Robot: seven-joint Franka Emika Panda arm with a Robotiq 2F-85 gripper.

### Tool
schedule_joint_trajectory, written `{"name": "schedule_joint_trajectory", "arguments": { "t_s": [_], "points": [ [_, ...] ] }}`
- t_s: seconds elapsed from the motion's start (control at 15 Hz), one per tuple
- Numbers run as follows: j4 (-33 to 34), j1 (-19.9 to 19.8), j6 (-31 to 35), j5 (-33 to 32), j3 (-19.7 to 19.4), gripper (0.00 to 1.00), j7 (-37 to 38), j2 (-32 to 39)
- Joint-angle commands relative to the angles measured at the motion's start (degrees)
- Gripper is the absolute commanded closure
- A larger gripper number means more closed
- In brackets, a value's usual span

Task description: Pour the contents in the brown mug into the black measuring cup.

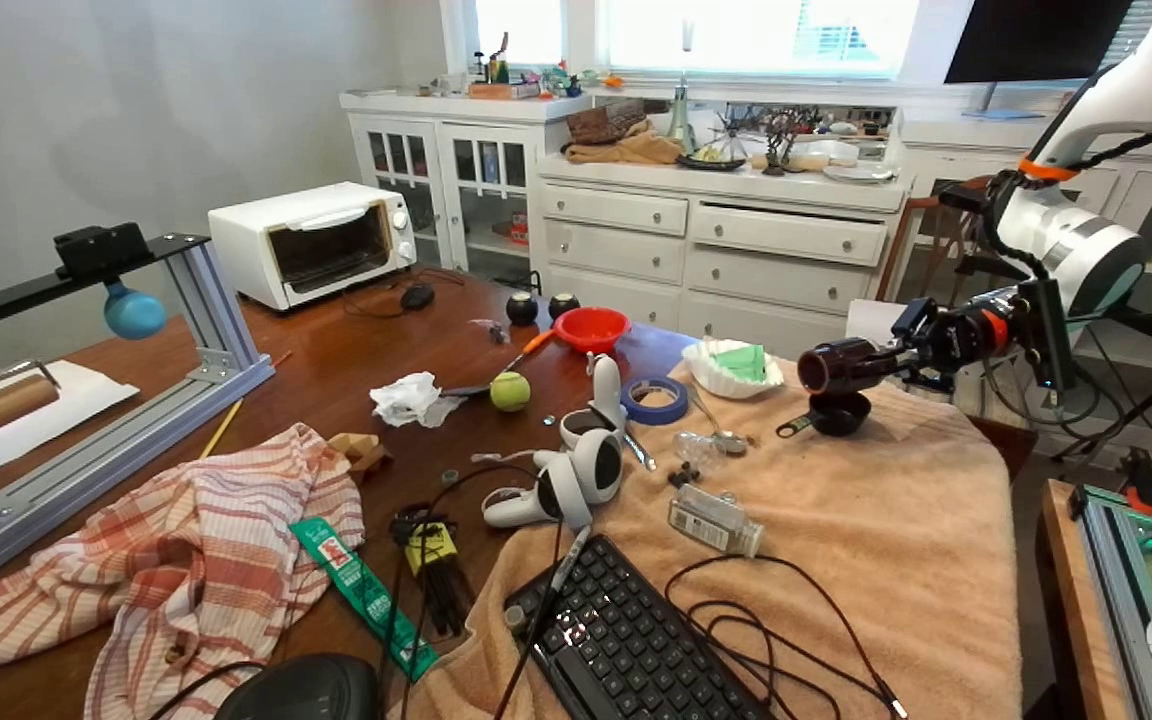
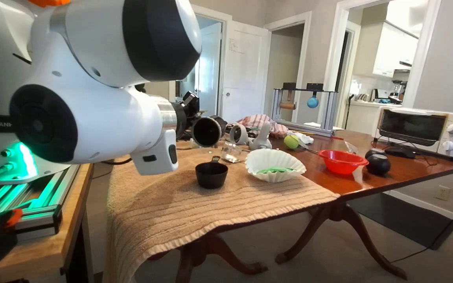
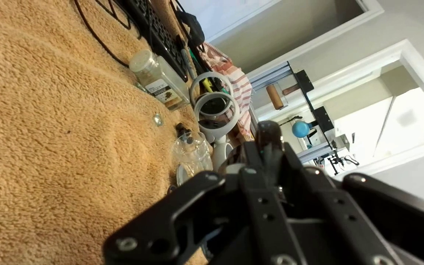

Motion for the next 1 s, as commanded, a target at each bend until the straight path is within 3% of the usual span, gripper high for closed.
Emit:
{"name": "schedule_joint_trajectory", "arguments": {
  "t_s": [0.0,0.93],
  "points": [
    [2.1,-1.8,-4.2,-1.3,0.4,0.96,-1.4,2.7],
    [5.0,-5.0,-9.0,-2.1,1.8,0.96,-3.8,7.1]
  ]
}}
